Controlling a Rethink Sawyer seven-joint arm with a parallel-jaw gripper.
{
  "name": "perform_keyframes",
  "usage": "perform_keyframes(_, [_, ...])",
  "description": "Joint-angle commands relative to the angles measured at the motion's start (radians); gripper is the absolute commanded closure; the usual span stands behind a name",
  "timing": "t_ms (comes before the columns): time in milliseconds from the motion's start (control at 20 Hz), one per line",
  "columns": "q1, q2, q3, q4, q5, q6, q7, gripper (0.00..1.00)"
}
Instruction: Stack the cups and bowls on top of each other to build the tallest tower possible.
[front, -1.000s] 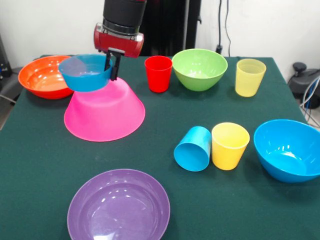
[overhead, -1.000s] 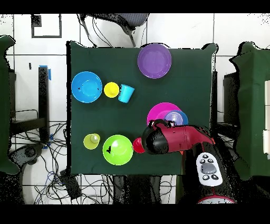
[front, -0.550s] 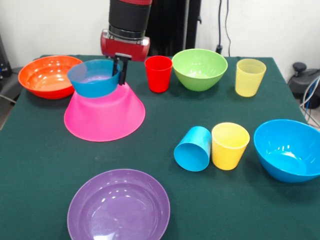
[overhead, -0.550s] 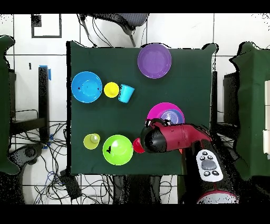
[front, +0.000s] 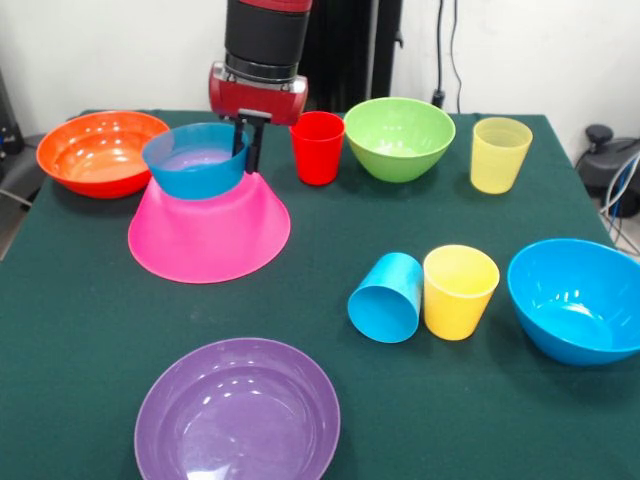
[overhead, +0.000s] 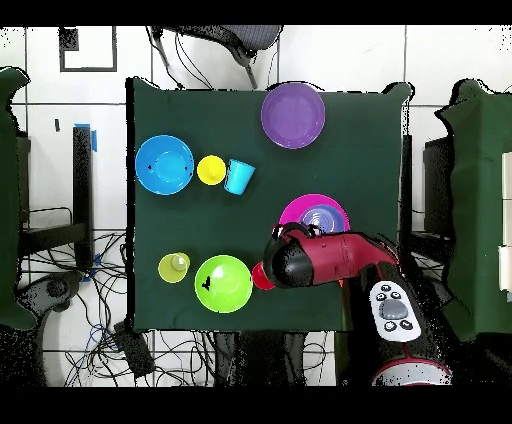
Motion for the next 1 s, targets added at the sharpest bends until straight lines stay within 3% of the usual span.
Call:
perform_keyframes(50, [0.018, 0.065, 0.077, 0.013, -0.031, 0.047, -0.020, 1.00])
perform_keyframes(600, [0.094, 0.090, 0.016, -0.030, -0.023, 0.185, -0.025, 1.00])
perform_keyframes(1000, [0.126, 0.115, -0.020, -0.043, -0.031, 0.215, -0.014, 1.00])
